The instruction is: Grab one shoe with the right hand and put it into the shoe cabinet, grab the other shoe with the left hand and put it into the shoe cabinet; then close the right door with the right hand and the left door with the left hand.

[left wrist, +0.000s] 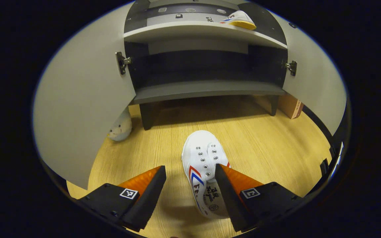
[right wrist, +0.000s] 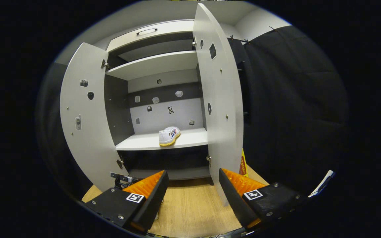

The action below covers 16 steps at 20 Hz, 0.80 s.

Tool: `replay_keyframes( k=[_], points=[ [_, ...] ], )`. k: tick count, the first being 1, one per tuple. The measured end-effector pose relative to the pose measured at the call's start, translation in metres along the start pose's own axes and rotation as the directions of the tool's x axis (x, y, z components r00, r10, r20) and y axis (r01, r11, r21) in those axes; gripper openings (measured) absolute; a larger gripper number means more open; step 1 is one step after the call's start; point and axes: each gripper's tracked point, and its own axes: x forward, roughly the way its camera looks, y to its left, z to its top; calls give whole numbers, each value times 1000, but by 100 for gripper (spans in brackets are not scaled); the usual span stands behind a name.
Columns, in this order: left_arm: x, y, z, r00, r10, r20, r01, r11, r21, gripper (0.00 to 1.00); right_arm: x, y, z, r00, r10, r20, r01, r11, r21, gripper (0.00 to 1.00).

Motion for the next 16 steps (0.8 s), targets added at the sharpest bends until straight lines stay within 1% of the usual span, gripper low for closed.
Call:
replay_keyframes(
  k=[1, 3, 7, 8, 10, 11, 12, 13, 14, 15, 16],
  points=[
    [5, 0, -9, 1000, -6, -27, 6, 1000, -9, 100, -1, -3, 1, 1000, -4, 5, 4, 1000, 1, 93],
    [10, 2, -25, 997, -10, -75, 7, 999, -32, 98, -2, -7, 3, 1000, -11, 10, 11, 1000, -1, 93],
    [15, 0, -31, 994, -36, -100, 27, 996, -88, 99, -1, -15, 1, 1000, -22, 8, 22, 1000, 1, 93],
    [15, -4, -31, 993, -54, -103, 43, 994, -102, 99, 1, -15, 1, 1000, -22, 4, 22, 1000, 3, 93],
    [15, -13, -31, 990, -88, -110, 75, 990, -117, 83, 2, -16, 0, 1000, -21, -3, 21, 1000, -3, 93],
    [16, -16, -31, 989, -91, -114, 80, 991, -103, 69, 3, -17, -1, 1000, -21, -5, 21, 1000, -9, 93],
    [16, -15, -32, 988, -78, -131, 69, 995, -69, 60, 3, -16, -1, 1000, -20, -6, 20, 1000, -13, 93],
    [16, -15, -31, 988, -70, -140, 65, 997, -44, 54, 3, -17, -1, 1000, -19, -6, 19, 1000, -16, 93],
    [15, -12, -31, 985, -54, -164, 52, 998, -19, 54, 4, -18, -1, 1000, -19, -6, 19, 1000, -17, 93],
    [17, -13, -33, 980, -60, -190, 58, 998, -18, 41, 3, -19, 0, 1000, -22, -4, 22, 1000, -16, 93],
    [16, -8, -30, 980, -41, -195, 40, 999, -9, 41, 3, -19, 1, 1000, -22, -2, 22, 1000, -14, 93]
  ],
)
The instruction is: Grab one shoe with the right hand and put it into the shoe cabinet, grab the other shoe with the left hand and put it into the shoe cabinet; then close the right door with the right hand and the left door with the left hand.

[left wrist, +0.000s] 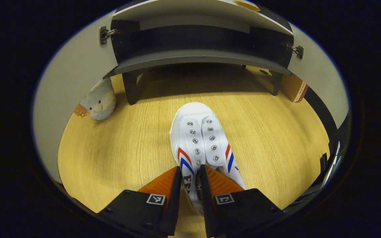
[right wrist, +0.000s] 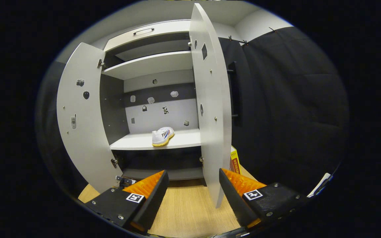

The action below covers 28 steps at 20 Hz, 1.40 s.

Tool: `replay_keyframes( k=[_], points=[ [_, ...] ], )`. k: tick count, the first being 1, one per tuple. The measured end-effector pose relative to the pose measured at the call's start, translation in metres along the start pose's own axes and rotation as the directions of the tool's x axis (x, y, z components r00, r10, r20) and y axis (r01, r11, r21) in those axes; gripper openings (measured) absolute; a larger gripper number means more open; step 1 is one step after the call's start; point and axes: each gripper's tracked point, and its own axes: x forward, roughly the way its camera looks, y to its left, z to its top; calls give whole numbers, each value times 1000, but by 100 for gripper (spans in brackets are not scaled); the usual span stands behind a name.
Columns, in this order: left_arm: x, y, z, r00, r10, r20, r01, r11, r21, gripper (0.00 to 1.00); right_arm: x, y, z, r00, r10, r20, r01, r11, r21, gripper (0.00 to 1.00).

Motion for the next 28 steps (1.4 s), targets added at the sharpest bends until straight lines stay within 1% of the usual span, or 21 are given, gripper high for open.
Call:
replay_keyframes(
  k=[1, 2, 3, 6, 8, 11, 14, 18, 22, 24, 28],
  points=[
    [3, 2, -2, 1000, -12, -13, 11, 1000, -28, 22, 0, 0, 0, 1000, 0, 1, 0, 1000, 1, 93],
    [1, 5, -2, 1000, -1, -17, 0, 999, -44, 17, 0, -1, 1, 1000, -1, 3, 1, 1000, 0, 93],
    [1, 5, -1, 1000, -11, -22, 10, 999, -48, 7, 1, -1, 2, 1000, -1, 5, 1, 1000, -3, 93],
    [-4, 7, 7, 1000, -14, -21, 14, 1000, -3, 7, 2, 1, 3, 1000, 4, 5, -4, 1000, -13, 93],
    [-9, 9, 17, 999, -36, -18, 36, 999, -6, 7, 4, 4, 4, 1000, 14, 7, -14, 1000, -13, 93],
    [-17, 17, 32, 997, -71, 17, 71, 997, 0, 6, 7, 10, 4, 999, 33, 10, -33, 999, -12, 93],
    [-38, 27, 58, 993, -108, 39, 110, 994, -27, 7, 10, 17, 6, 998, 54, 16, -54, 999, -9, 93],
    [-76, 54, 111, 988, -104, 117, 100, 994, 39, 7, 14, 25, 7, 996, 82, 20, -81, 996, -33, 93],
    [-124, 71, 161, 976, -143, 164, 145, 989, -2, 7, 20, 37, 4, 993, 118, 24, -116, 992, -49, 93],
    [-148, 82, 188, 972, -133, 195, 136, 991, -2, 7, 21, 43, 5, 990, 135, 31, -134, 990, -42, 94],
    [-176, 89, 248, 958, -102, 267, 108, 994, -9, 6, 23, 48, 5, 987, 154, 36, -153, 988, -31, 93]
  ],
)
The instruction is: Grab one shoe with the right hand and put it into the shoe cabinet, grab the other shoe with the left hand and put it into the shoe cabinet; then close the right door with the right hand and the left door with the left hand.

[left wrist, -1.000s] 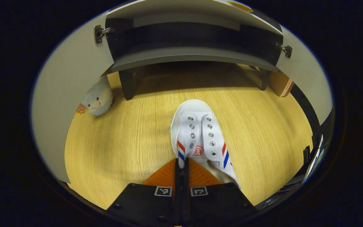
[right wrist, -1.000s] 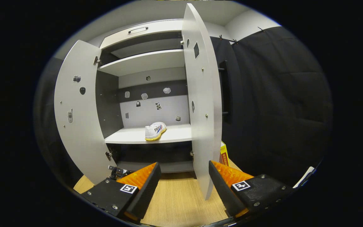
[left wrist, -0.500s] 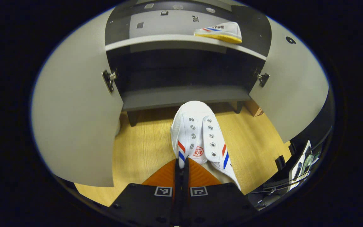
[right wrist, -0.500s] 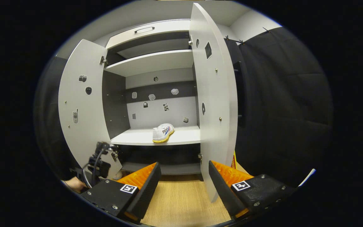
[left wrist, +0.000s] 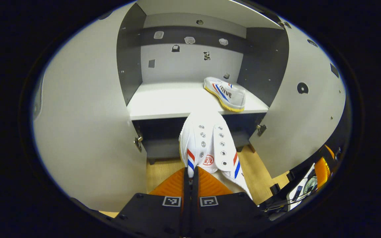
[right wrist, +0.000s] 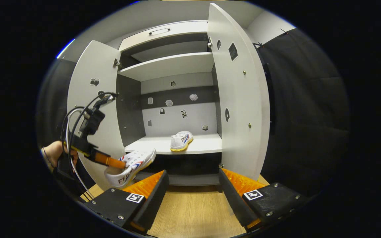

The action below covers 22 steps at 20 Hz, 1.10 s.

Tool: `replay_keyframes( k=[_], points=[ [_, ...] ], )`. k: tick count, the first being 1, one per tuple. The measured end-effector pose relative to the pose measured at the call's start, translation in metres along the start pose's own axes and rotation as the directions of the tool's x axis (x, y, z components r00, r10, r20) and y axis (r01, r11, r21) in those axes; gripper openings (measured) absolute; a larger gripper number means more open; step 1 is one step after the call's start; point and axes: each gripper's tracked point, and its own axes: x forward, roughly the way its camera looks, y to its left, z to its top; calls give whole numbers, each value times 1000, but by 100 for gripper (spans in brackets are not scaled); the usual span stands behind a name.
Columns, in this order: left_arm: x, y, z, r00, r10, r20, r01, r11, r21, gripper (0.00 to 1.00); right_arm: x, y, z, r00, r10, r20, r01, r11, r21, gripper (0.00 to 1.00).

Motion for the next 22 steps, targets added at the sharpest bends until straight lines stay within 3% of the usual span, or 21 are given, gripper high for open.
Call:
replay_keyframes(
  k=[4, 8, 11, 16, 22],
  points=[
    [14, 0, 74, 998, 7, 70, -8, 1000, 10, 7, 1, -4, -3, 1000, 2, -5, -2, 1000, -7, 93],
    [33, 0, 123, 997, 14, 71, -14, 1000, -12, 6, 1, -8, -2, 1000, -1, -2, 1, 1000, -8, 93],
    [75, 6, 155, 998, 36, 47, -35, 999, -32, 6, 40, -11, -3, 1000, -17, 0, 17, 1000, -5, 93],
    [133, 14, 174, 998, 63, -8, -63, 997, -52, 6, 49, -27, 0, 999, -43, 8, 44, 999, -7, 93],
    [177, 30, 153, 992, 86, -93, -98, 987, -127, 6, 53, -40, 0, 998, -65, 6, 65, 998, 0, 93]
  ],
)
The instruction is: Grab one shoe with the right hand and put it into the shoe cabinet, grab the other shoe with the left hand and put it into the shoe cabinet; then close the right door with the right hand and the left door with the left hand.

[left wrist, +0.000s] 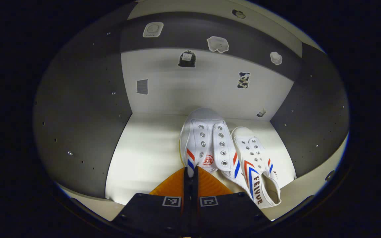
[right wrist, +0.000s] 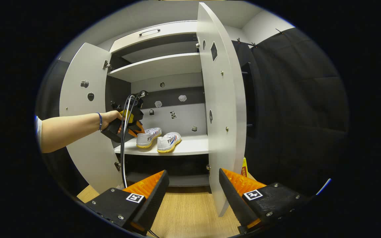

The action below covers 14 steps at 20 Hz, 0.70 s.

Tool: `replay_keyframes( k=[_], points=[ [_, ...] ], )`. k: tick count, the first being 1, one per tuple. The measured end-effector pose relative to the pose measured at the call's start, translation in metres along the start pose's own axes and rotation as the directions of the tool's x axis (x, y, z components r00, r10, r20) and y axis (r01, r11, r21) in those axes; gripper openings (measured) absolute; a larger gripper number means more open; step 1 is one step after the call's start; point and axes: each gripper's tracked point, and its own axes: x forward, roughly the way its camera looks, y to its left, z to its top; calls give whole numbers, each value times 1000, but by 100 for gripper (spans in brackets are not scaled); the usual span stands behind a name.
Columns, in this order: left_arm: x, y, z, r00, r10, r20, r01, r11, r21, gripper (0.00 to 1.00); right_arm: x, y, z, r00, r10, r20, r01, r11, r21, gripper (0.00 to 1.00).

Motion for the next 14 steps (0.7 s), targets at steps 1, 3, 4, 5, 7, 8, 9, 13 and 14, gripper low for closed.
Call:
replay_keyframes(
  k=[1, 3, 4, 5, 7, 8, 9, 13, 14],
  points=[
    [4, 1, -4, 1000, 2, -8, -2, 1000, -8, 6, 0, 0, -1, 1000, 1, -2, -1, 1000, 4, 93],
    [10, 1, -12, 1000, 5, -26, -6, 1000, -8, 6, -1, -1, -2, 1000, 7, -9, -7, 1000, 13, 93],
    [12, 1, -14, 1000, 11, -28, -11, 1000, 3, 7, -1, -1, -4, 1000, 9, -12, -9, 1000, 18, 93],
    [12, 2, -15, 999, 21, -27, -21, 1000, 12, 7, -2, -2, -5, 1000, 9, -16, -9, 1000, 21, 93],
    [10, -2, -15, 1000, 8, -14, -7, 1000, 20, 9, -6, -2, -7, 1000, 16, -24, -15, 999, 32, 93],
    [7, -3, -11, 1000, 8, 7, -8, 1000, 17, 15, -9, -3, -8, 999, 23, -32, -21, 999, 41, 93],
    [5, -5, -13, 1000, -1, 11, 1, 1000, 10, 21, -13, -4, -8, 999, 22, -33, -20, 999, 46, 93],
    [-24, -9, 7, 994, -5, 107, 0, 999, 42, 38, -26, -27, -4, 999, -13, -31, 14, 999, 40, 93],
    [-36, -12, 13, 990, -11, 139, 4, 999, 52, 45, -29, -34, -2, 999, -24, -25, 25, 999, 43, 93]
  ],
)
